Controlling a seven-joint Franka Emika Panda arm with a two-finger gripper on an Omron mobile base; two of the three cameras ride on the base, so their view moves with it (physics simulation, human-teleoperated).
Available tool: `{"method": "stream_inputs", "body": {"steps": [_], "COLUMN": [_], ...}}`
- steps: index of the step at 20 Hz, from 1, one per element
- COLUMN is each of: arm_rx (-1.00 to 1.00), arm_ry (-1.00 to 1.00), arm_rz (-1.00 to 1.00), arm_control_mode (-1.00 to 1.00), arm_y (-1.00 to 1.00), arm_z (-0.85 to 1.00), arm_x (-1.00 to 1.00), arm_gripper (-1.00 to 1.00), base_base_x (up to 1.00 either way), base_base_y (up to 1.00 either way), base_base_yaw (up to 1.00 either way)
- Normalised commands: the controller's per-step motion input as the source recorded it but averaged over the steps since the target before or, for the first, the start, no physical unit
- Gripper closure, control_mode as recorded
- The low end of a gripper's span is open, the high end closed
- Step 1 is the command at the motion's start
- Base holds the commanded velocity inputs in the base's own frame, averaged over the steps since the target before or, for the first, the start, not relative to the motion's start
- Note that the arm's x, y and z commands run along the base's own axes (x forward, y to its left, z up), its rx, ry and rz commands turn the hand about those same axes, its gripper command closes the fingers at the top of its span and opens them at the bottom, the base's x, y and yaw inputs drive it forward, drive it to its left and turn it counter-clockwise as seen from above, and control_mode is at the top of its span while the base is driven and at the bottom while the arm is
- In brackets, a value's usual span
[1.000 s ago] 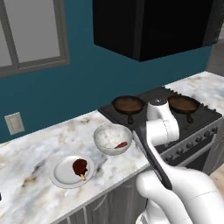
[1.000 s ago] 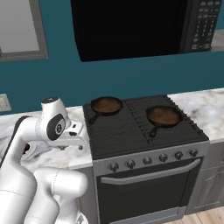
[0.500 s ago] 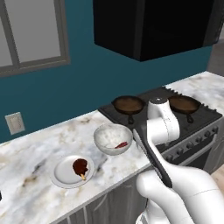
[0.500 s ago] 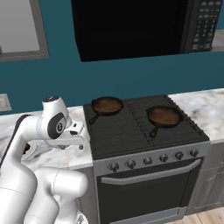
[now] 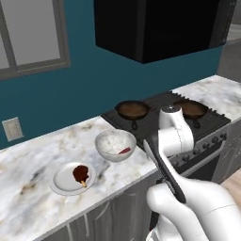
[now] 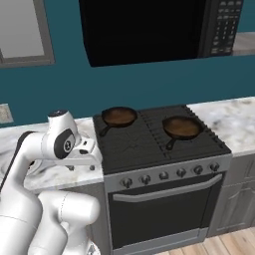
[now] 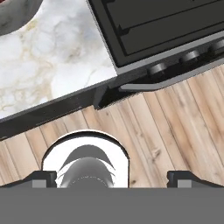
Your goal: Place one of the steaks on the plate and the other in the bowl. Then place the bowl in the fridge.
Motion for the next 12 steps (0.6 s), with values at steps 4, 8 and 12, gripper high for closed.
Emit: {"method": "stream_inputs", "body": {"steps": [4,8,12], "arm_rx": [0.00,0.00,0.00], "arm_ry": [0.00,0.00,-0.05], "arm_rz": [0.00,0.00,0.00], "arm_control_mode": [1.00,1.00,-1.00], "arm_y": [0.00,0.00,0.02], "arm_z": [0.00,0.00,0.03], "arm_x": [0.00,0.00,-0.01], "arm_gripper": [-1.00,-1.00,-1.00], "base_base_x": [0.30,0.00,0.00], "base_base_y": [0.17,0.22,0.11], "base_base_yaw": [-0.10,-0.02,0.00]}}
